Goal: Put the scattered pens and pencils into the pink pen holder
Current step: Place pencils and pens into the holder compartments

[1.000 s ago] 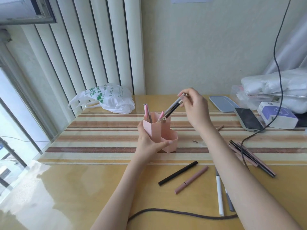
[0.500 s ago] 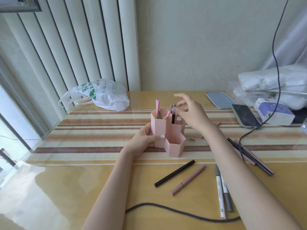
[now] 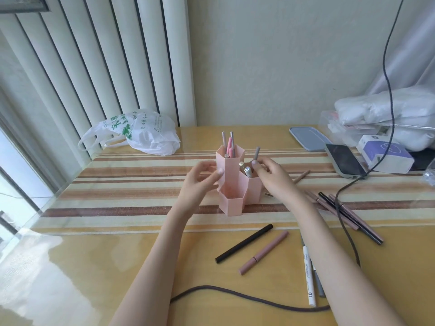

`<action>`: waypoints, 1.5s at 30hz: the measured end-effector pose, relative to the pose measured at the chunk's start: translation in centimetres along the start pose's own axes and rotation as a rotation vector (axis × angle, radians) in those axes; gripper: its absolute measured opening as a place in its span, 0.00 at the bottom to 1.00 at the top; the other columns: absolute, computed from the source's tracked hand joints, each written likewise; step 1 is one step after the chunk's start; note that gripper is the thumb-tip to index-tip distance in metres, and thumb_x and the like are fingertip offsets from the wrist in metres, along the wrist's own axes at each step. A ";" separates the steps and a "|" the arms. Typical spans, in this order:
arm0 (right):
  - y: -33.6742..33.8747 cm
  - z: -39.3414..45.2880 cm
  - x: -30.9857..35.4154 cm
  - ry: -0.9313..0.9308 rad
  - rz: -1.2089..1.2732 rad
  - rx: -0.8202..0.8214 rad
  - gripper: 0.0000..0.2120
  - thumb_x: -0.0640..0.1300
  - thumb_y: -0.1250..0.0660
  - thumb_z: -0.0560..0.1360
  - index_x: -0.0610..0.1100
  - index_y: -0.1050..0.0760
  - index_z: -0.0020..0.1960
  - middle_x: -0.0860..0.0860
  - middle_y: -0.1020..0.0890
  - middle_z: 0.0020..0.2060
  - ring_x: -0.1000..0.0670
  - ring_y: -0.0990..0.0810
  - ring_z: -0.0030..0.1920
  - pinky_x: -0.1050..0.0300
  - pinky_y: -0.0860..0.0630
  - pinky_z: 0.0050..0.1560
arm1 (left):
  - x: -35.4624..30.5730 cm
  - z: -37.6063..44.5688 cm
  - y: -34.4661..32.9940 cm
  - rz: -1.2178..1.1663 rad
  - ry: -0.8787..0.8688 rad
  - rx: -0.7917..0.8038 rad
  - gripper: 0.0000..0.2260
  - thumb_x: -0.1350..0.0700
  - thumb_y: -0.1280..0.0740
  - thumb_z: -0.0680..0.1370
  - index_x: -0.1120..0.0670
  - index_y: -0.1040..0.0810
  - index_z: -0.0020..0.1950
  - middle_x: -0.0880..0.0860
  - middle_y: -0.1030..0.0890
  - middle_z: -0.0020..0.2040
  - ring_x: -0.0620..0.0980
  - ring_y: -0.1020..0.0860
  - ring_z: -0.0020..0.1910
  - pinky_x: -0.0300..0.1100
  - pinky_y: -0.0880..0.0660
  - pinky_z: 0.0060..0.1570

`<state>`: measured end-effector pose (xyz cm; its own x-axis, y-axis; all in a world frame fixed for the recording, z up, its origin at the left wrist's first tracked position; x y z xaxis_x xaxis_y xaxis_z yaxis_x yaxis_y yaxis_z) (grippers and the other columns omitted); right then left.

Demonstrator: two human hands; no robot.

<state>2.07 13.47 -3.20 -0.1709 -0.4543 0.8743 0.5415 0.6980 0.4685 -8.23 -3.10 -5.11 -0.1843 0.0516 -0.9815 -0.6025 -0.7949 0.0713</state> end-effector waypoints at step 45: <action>0.8 -6.4 -1.3 -0.018 -0.434 0.459 0.12 0.41 0.31 0.74 0.50 0.26 0.55 0.53 0.24 0.47 0.52 0.27 0.45 0.60 0.28 0.48 | -1.4 -1.8 1.2 0.556 0.046 0.025 0.24 0.67 0.32 0.71 0.58 0.34 0.65 0.55 0.33 0.66 0.48 0.32 0.61 0.27 0.29 0.42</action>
<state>8.02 11.10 -4.73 -0.3112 -0.7427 0.5929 0.0124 0.6206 0.7840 -7.34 -5.24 -4.01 -0.4460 -0.3984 -0.8015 -0.4429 -0.6800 0.5844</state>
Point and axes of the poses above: each hand's wrist, its own z-axis towards the middle knuckle, its own y-axis out of the back of the hand, x = y × z, the point moved 6 cm from there along z, towards the middle knuckle
